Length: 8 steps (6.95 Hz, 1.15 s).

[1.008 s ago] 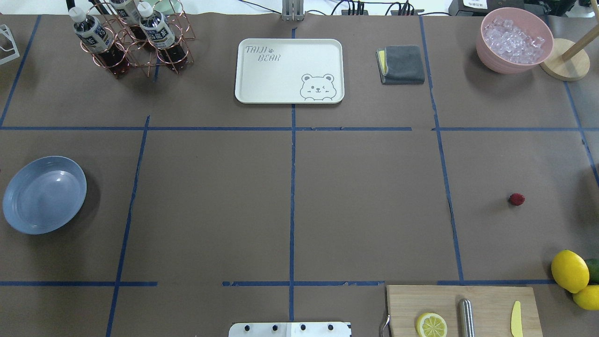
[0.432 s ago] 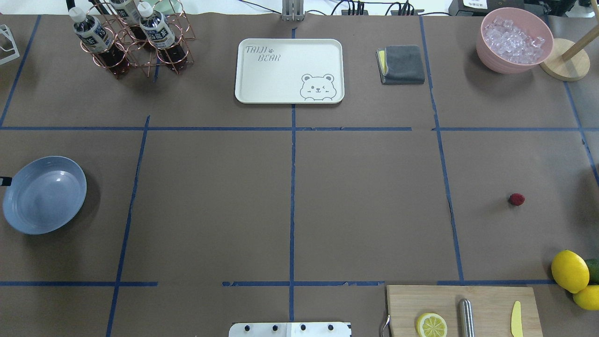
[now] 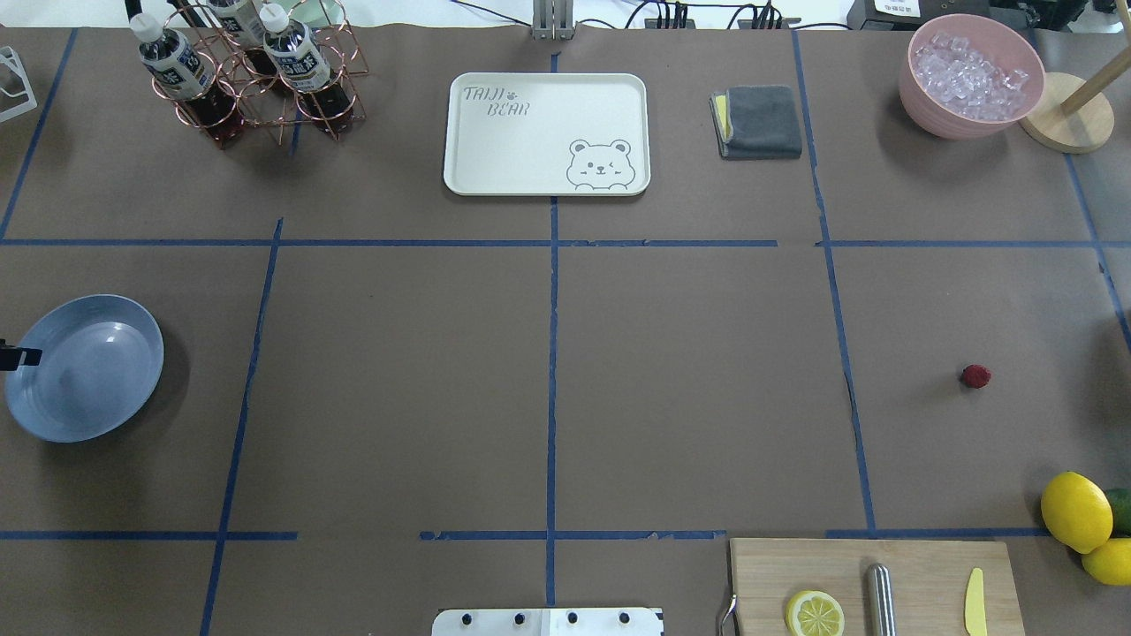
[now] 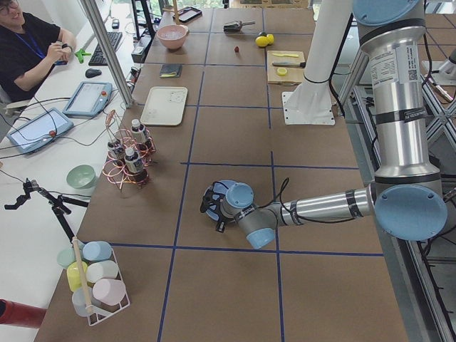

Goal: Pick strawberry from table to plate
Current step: 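Reach the left gripper to the light-blue plate rim and grip it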

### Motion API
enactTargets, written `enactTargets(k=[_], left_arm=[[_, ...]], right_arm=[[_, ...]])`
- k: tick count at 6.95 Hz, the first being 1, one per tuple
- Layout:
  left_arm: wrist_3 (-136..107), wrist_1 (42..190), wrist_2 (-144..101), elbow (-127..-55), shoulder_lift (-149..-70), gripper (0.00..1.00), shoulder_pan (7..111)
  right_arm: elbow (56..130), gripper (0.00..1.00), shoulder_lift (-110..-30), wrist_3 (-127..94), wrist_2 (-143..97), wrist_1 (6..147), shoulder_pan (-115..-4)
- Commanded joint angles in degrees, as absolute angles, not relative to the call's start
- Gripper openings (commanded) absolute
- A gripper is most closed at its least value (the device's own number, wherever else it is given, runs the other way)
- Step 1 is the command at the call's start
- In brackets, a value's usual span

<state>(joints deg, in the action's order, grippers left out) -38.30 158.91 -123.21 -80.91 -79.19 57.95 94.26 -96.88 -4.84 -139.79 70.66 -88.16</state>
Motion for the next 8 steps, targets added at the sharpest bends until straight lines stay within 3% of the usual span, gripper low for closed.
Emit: enactTargets(k=[1, 2, 4, 5, 8], left_arm=[[-38.2, 159.1, -122.7, -80.6, -79.2, 0.61, 56.7], [-38.2, 159.1, -122.7, -80.6, -79.2, 0.53, 56.2], [-38.2, 159.6, -122.8, -80.7, -79.3, 0.00, 56.2], [-38.5, 159.8, -122.9, -81.4, -79.4, 0.00, 56.2], [-45.4, 148.5, -128.6, -93.9, -83.9, 0.00, 56.2]], right_arm=[[94.3, 1.00, -97.0, -4.8, -139.7, 70.6, -88.2], [94.4, 1.00, -97.0, -4.7, -139.7, 70.6, -88.2], [94.4, 1.00, -97.1, -4.8, -139.7, 70.7, -88.2], [94.4, 1.00, -97.1, -4.8, -139.7, 70.7, -88.2], [94.5, 1.00, -97.2, -4.9, -139.8, 70.6, -88.2]])
